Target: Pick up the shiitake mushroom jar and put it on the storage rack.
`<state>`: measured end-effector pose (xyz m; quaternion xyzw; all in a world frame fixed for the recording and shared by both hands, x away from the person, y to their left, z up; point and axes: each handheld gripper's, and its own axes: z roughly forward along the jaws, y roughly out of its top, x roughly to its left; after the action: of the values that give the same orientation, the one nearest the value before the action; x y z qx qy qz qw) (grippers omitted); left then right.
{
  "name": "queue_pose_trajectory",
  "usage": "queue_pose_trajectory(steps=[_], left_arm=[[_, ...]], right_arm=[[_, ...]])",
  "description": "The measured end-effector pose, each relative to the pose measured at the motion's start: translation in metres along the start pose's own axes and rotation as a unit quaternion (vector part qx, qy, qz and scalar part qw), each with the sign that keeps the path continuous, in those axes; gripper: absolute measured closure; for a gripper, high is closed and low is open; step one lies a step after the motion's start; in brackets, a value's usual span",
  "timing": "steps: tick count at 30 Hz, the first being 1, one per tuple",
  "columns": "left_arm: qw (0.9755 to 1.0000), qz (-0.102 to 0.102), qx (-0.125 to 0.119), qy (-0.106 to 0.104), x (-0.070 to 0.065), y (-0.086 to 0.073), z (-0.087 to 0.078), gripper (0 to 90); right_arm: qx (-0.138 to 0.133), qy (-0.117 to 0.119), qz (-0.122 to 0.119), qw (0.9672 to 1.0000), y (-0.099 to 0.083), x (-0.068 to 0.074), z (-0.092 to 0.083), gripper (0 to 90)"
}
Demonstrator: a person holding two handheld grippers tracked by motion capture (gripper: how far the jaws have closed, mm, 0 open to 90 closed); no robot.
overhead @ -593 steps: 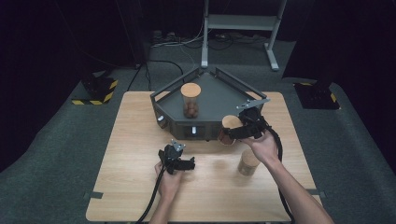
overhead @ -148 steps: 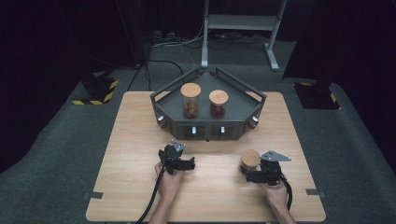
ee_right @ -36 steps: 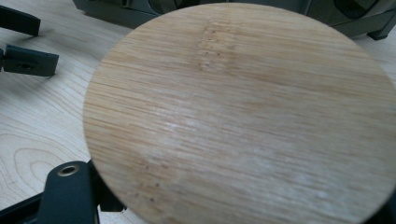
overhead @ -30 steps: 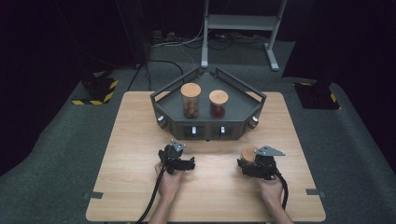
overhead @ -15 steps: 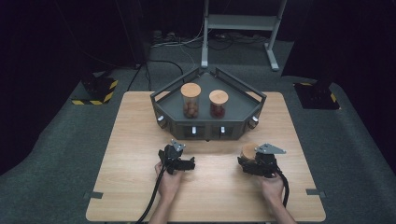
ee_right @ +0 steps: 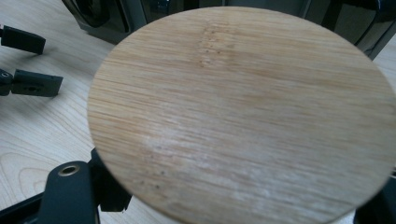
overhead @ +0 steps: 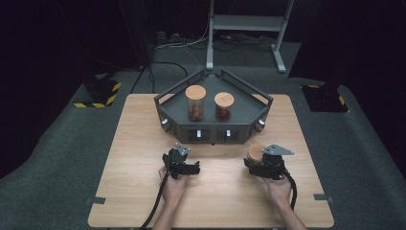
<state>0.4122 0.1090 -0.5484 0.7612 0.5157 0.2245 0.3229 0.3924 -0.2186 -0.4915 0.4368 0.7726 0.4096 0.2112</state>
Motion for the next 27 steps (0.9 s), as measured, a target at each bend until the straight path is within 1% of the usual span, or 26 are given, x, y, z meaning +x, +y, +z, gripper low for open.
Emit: queue_pose_trajectory(steps=[27], left_arm=[[1.0000,0.001,0.000,0.000,0.000,0.000,0.000,2.2]], right_arm=[[-0.010,0.000,-0.008,0.9999,0.016,-0.001,-0.004,24.6]])
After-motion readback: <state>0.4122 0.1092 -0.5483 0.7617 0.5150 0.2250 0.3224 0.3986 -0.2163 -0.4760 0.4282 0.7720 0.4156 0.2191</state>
